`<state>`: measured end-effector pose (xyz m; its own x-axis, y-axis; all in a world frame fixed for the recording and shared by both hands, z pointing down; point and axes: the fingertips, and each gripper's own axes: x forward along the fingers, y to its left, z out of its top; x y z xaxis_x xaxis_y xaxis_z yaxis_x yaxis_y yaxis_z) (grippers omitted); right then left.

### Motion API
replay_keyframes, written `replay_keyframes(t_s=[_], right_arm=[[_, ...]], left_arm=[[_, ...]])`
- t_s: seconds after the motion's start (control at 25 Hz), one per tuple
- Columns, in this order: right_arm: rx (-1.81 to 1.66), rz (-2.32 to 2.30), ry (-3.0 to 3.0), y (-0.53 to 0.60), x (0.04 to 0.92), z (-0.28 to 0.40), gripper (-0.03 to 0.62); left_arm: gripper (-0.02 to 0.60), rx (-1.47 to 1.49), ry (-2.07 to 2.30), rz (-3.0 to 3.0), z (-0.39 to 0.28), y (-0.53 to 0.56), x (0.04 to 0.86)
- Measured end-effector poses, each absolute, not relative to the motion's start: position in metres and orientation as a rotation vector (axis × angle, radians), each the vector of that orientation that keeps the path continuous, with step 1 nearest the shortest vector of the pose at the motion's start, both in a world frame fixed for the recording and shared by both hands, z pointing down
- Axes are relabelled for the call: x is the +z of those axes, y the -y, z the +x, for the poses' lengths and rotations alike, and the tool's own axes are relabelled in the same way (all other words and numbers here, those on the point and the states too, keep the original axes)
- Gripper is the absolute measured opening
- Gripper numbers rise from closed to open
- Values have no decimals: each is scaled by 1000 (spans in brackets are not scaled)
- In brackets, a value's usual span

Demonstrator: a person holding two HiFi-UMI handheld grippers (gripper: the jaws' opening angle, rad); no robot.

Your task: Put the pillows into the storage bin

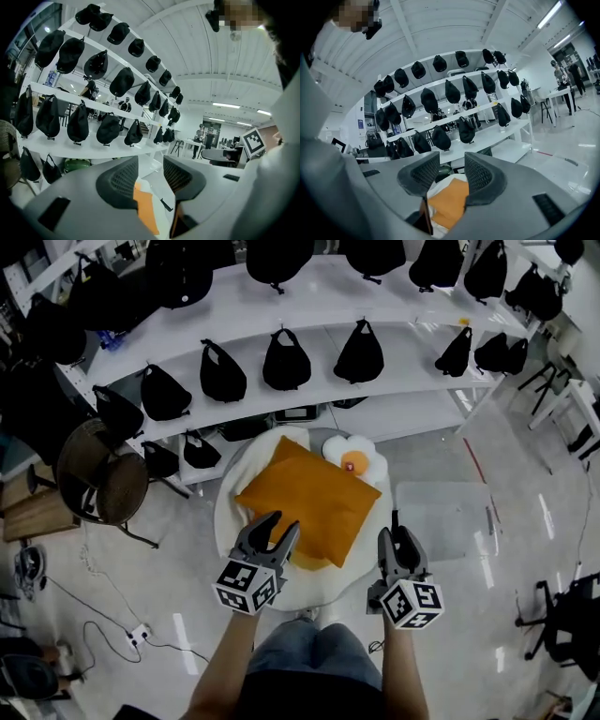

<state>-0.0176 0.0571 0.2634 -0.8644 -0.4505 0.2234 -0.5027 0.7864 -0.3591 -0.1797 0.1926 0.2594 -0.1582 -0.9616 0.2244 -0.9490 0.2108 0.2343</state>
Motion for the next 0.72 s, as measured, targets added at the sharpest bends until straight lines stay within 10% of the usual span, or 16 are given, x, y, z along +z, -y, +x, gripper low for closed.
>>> replay_keyframes(t_s=[0.72], right_arm=[[752,713,2705,26,334,-63,152]], left_arm=[[161,43,2216,1597,-255,-147,315]])
